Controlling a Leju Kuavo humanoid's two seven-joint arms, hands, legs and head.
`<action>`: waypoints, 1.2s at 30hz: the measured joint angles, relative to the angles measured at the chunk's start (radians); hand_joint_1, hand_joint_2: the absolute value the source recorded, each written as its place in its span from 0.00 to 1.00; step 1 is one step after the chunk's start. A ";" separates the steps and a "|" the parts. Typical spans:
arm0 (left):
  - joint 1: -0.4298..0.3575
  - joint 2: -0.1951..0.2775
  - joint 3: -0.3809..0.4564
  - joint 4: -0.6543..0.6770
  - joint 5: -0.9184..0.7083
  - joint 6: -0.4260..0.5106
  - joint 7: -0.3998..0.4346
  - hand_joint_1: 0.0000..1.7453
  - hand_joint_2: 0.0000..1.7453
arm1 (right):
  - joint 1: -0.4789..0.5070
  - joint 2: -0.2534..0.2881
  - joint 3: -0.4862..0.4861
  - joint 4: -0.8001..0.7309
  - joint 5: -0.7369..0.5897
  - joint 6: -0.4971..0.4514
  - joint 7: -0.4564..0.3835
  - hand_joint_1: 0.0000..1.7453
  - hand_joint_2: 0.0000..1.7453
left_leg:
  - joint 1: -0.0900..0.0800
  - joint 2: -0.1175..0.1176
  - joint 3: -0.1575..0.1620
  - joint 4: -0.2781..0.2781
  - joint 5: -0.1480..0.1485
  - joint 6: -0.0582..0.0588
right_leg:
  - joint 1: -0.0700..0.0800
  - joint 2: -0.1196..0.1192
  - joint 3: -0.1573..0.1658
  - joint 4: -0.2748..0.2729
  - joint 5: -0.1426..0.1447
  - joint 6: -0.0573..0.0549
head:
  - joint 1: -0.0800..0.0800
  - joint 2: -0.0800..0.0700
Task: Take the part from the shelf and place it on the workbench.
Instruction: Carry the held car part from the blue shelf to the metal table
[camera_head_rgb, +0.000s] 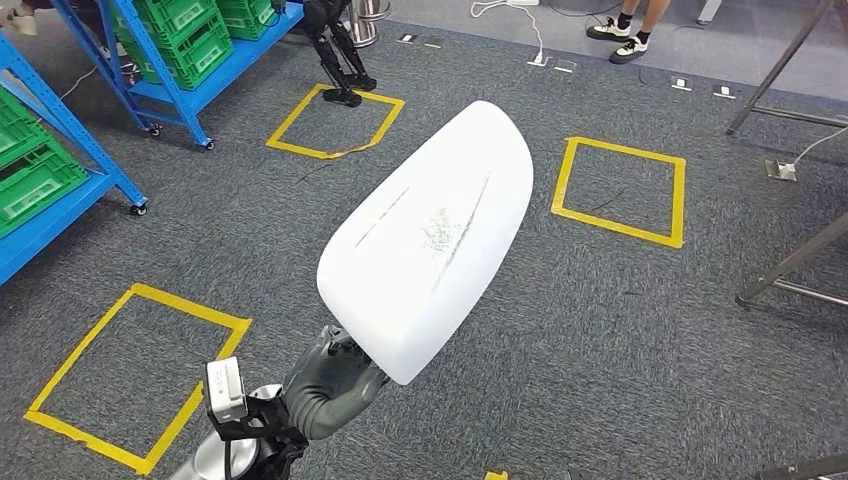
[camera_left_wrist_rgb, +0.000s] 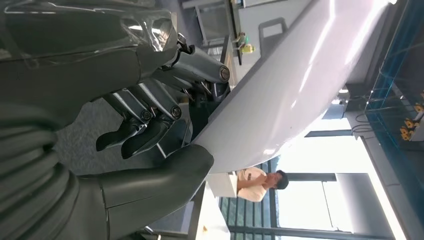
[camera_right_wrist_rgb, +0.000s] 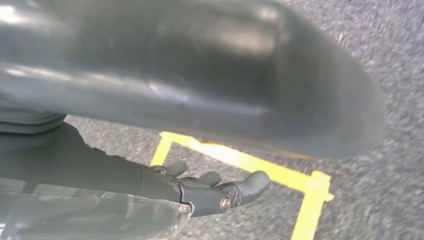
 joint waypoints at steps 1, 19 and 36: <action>0.002 0.000 0.002 0.000 0.000 0.000 0.000 1.00 1.00 | 0.004 -0.001 0.001 0.001 0.001 0.002 -0.002 0.00 0.00 | 0.004 -0.016 -0.005 0.014 -0.014 -0.005 | -0.002 0.009 -0.002 -0.001 0.003 -0.007 | 0.000 0.000; 0.026 0.010 0.033 -0.003 -0.032 0.031 0.011 1.00 1.00 | 0.004 0.025 0.009 0.005 0.005 0.020 0.007 0.00 0.00 | 0.001 -0.133 0.023 -0.032 0.015 0.044 | 0.005 0.122 -0.060 0.017 0.039 0.003 | -0.003 0.000; -0.010 0.000 0.032 -0.045 -0.084 0.073 0.046 1.00 1.00 | -0.030 0.009 0.009 -0.004 0.018 0.035 0.004 0.00 0.00 | 0.009 -0.073 -0.066 0.132 -0.073 -0.015 | -0.002 0.030 0.005 0.002 0.001 -0.017 | -0.007 0.000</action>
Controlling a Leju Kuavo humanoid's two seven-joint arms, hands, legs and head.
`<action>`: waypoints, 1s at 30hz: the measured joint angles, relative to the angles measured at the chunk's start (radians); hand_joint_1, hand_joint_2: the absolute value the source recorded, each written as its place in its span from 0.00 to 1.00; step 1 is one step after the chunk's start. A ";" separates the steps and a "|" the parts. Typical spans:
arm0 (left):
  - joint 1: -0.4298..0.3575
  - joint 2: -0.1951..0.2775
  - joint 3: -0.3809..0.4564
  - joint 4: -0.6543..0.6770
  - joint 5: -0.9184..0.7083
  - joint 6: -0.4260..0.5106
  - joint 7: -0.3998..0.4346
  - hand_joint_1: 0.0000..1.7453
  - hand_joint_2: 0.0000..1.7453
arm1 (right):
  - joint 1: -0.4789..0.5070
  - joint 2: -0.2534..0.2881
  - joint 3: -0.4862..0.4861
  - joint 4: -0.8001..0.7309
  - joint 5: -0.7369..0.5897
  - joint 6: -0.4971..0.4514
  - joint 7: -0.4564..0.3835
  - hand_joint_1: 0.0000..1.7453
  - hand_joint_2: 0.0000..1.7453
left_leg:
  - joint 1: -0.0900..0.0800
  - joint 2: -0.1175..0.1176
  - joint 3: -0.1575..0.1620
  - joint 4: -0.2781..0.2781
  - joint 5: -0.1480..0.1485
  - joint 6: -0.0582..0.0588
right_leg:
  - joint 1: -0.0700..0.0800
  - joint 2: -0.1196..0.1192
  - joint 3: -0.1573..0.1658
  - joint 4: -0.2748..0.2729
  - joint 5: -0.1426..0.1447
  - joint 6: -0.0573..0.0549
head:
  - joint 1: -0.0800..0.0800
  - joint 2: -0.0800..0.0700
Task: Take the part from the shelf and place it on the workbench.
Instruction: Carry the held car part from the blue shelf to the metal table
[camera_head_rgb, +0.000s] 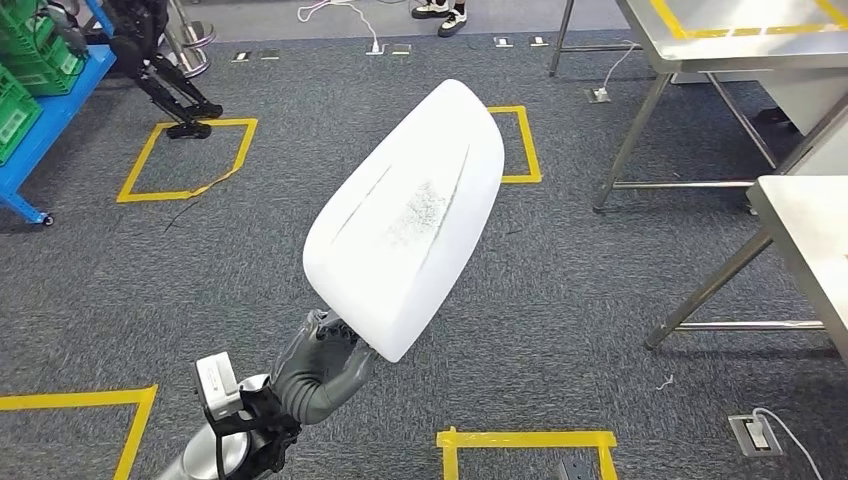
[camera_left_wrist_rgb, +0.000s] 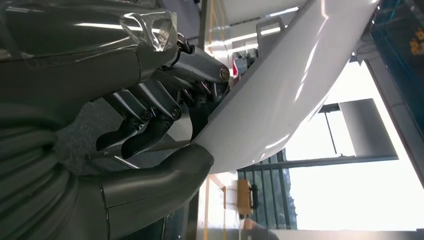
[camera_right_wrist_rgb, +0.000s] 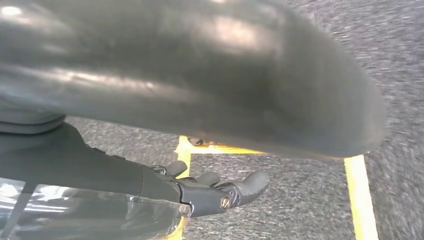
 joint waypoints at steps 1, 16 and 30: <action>-0.004 0.000 -0.003 -0.004 0.001 -0.001 0.005 1.00 1.00 | -0.002 -0.001 0.000 0.000 0.002 0.006 0.001 0.00 0.00 | 0.001 -0.013 -0.031 0.071 -0.034 -0.001 | 0.002 0.012 -0.003 0.000 0.002 -0.005 | 0.000 0.000; -0.055 0.005 -0.043 -0.034 0.051 -0.059 0.013 1.00 1.00 | 0.023 0.018 -0.005 0.000 -0.007 0.029 -0.008 0.00 0.00 | -0.007 -0.028 0.061 -0.165 0.115 0.055 | 0.011 0.030 -0.114 0.158 -0.048 0.012 | 0.003 0.000; -0.086 0.018 -0.093 0.008 0.130 -0.135 0.034 1.00 1.00 | 0.049 0.021 -0.044 -0.001 -0.024 0.003 -0.035 0.00 0.00 | 0.001 0.012 0.007 -0.037 0.031 0.002 | 0.002 0.005 0.001 -0.009 0.009 -0.002 | 0.001 0.000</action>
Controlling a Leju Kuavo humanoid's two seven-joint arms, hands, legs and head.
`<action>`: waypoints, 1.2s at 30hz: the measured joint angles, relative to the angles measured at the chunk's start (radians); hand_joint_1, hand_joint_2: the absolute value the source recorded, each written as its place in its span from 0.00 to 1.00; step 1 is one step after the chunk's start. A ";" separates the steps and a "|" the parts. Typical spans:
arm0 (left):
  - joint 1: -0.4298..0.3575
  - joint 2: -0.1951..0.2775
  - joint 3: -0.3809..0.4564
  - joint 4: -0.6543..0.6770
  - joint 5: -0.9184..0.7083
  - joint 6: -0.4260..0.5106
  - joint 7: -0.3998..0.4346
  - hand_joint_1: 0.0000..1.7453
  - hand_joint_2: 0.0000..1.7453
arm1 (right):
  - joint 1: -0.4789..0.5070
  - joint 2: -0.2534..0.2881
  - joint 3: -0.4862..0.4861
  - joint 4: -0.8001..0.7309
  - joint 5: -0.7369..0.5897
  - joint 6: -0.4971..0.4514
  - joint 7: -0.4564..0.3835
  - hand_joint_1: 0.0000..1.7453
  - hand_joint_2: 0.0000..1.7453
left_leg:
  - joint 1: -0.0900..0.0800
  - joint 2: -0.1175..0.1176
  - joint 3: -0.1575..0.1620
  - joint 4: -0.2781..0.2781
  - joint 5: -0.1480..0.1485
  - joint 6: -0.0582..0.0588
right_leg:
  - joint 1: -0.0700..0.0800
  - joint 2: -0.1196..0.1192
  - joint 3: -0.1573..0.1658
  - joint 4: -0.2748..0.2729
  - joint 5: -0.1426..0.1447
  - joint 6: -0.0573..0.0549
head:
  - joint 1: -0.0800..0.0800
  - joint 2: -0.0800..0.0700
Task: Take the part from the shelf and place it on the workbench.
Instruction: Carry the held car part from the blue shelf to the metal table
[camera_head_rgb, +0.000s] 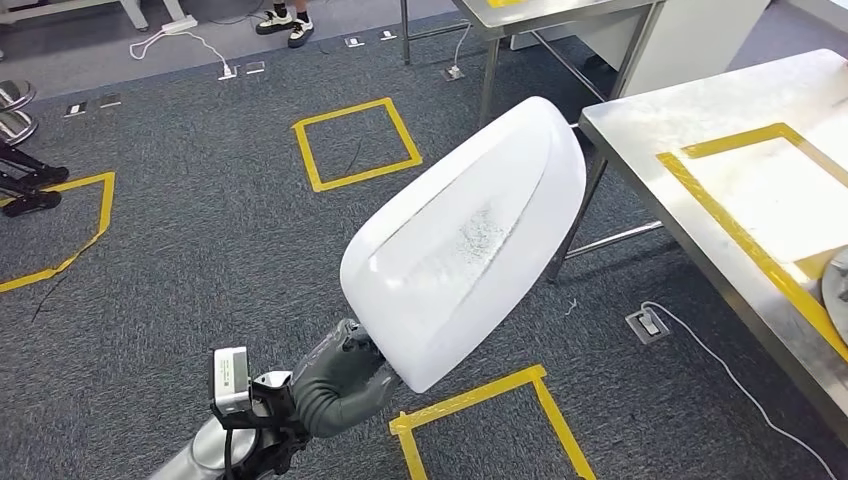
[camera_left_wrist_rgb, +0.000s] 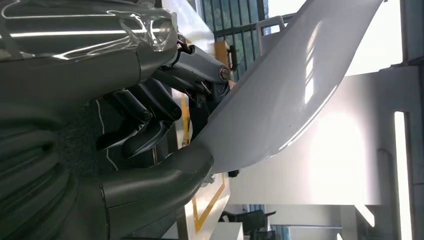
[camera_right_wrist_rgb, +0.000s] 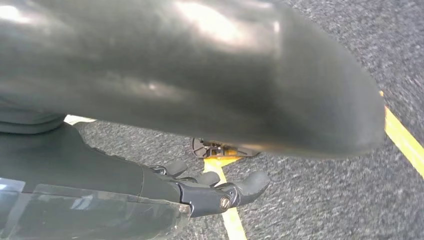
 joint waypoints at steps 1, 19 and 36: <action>0.000 0.004 -0.002 0.004 0.002 0.000 0.000 1.00 1.00 | -0.003 0.000 0.000 0.000 0.002 -0.002 0.000 0.00 0.00 | 0.002 -0.022 -0.029 0.067 -0.036 -0.003 | 0.002 0.010 -0.002 0.000 0.002 -0.005 | 0.000 0.000; 0.045 0.026 0.013 0.050 0.026 -0.014 -0.019 1.00 1.00 | 0.001 0.003 -0.004 -0.016 0.022 -0.038 0.026 0.00 0.00 | -0.005 -0.002 0.044 -0.123 0.087 0.045 | 0.007 0.013 -0.164 0.284 -0.093 0.020 | 0.006 0.000; 0.058 0.032 0.036 0.050 0.029 -0.018 -0.012 1.00 1.00 | -0.010 -0.008 -0.008 -0.026 0.028 -0.023 0.024 0.00 0.00 | 0.006 -0.041 -0.063 0.146 -0.029 -0.006 | 0.007 0.057 -0.003 -0.003 0.012 -0.013 | 0.005 0.000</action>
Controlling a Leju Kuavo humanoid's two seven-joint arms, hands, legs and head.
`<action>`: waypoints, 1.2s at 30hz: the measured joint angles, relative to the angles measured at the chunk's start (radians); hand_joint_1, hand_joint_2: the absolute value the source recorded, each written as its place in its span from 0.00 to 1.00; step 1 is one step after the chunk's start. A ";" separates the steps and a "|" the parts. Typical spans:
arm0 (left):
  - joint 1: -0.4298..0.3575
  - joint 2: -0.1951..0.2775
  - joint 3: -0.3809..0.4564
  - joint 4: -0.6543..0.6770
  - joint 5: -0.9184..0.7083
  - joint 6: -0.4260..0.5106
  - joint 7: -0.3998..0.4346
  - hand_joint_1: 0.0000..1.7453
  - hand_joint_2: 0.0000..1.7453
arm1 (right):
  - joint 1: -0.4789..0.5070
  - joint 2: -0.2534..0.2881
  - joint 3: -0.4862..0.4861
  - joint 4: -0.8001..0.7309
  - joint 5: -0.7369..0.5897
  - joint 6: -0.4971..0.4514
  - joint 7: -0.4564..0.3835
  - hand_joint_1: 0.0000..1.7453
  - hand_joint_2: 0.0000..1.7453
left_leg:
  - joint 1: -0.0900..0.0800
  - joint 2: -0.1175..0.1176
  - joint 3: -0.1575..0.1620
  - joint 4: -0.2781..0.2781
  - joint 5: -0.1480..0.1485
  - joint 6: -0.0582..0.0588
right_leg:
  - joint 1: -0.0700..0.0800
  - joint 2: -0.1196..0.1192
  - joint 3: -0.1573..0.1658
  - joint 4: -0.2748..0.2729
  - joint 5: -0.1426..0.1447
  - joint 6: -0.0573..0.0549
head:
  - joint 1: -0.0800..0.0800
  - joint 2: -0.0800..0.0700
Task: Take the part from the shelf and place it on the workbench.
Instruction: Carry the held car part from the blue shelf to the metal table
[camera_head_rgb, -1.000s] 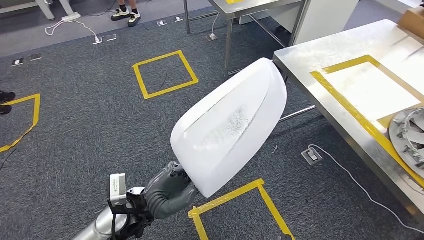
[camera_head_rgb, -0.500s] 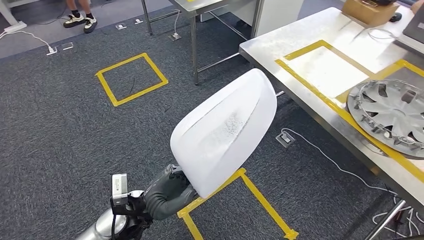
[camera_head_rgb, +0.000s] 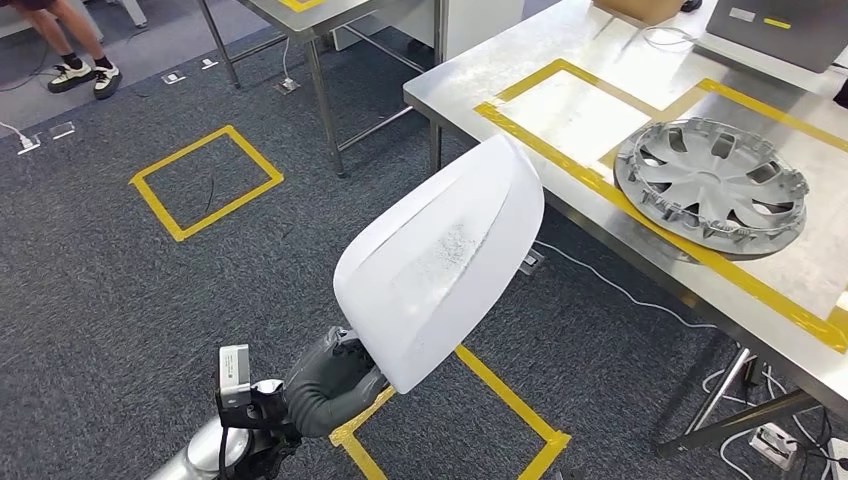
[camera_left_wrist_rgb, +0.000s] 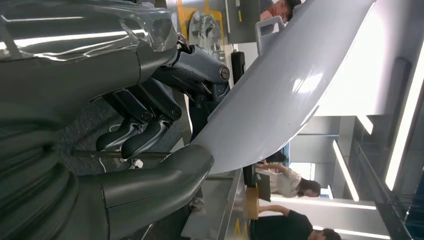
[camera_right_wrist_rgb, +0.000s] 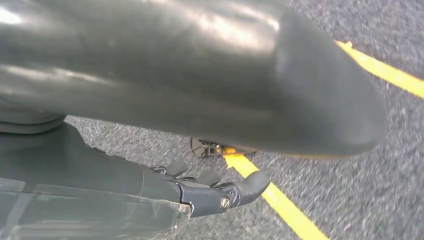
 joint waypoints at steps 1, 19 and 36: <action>0.000 0.000 0.001 0.000 0.000 0.001 0.001 1.00 1.00 | 0.001 -0.001 0.000 0.000 0.000 0.000 0.000 0.00 0.00 | 0.001 -0.013 0.035 -0.071 0.039 0.004 | 0.000 0.013 0.001 0.001 0.001 0.002 | 0.000 0.000; 0.006 -0.015 0.007 0.000 0.001 -0.008 0.002 1.00 1.00 | 0.025 -0.026 -0.004 0.001 -0.007 -0.006 -0.005 0.00 0.00 | -0.012 0.015 0.086 -0.248 0.122 0.034 | 0.008 -0.055 0.024 0.007 -0.032 0.039 | 0.008 0.000; 0.022 -0.044 0.039 0.037 0.030 0.001 -0.045 1.00 1.00 | 0.037 -0.041 -0.011 0.004 0.010 -0.017 0.019 0.00 0.00 | 0.005 0.000 0.083 -0.234 0.100 0.001 | 0.007 -0.048 0.023 -0.004 -0.016 0.024 | 0.007 0.000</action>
